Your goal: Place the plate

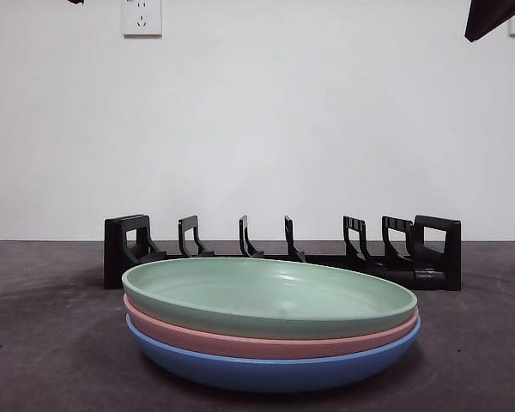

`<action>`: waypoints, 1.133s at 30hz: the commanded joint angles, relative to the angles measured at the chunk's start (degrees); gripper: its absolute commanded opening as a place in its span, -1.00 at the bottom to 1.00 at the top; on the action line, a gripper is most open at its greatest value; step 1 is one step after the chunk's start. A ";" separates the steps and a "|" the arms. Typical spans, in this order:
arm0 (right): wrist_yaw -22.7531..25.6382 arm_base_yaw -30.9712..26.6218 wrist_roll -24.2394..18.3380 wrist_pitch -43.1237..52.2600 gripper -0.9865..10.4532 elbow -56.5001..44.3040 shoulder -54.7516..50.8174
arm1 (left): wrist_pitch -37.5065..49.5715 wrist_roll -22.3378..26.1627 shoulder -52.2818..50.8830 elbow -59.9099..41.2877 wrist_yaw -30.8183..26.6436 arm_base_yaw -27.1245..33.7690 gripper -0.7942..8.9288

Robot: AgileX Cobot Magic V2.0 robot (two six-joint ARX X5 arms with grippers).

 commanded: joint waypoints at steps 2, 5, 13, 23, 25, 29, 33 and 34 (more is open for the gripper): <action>-0.13 0.02 0.48 1.95 -0.79 0.57 0.55 | 0.61 0.57 0.24 0.70 -0.15 -0.15 -0.82; -0.13 0.02 0.48 2.56 -0.79 0.57 0.55 | 0.63 0.57 0.24 0.70 -0.15 -0.15 -0.82; -0.13 0.02 0.48 2.62 -0.79 0.57 0.55 | 5.55 4.92 -4.33 -7.32 -1.49 3.91 -0.82; -0.13 0.02 0.48 2.62 -0.79 0.57 0.55 | 26.73 2.43 -39.19 -47.15 -1.70 18.12 -0.82; -0.13 0.02 0.48 2.60 -0.79 0.57 0.55 | 24.24 2.27 -44.24 -50.53 -1.70 19.39 -0.82; -0.13 0.02 0.48 2.62 -0.79 0.57 0.55 | 20.92 1.81 -49.62 -55.49 -1.70 20.02 -0.82; -0.13 0.02 0.48 2.62 -0.79 0.57 0.55 | 24.76 1.66 -53.79 -60.35 -1.66 19.76 -0.82; -0.11 0.02 0.48 2.60 -0.79 0.57 0.55 | 23.76 2.45 -54.69 -60.43 -1.73 19.78 -0.82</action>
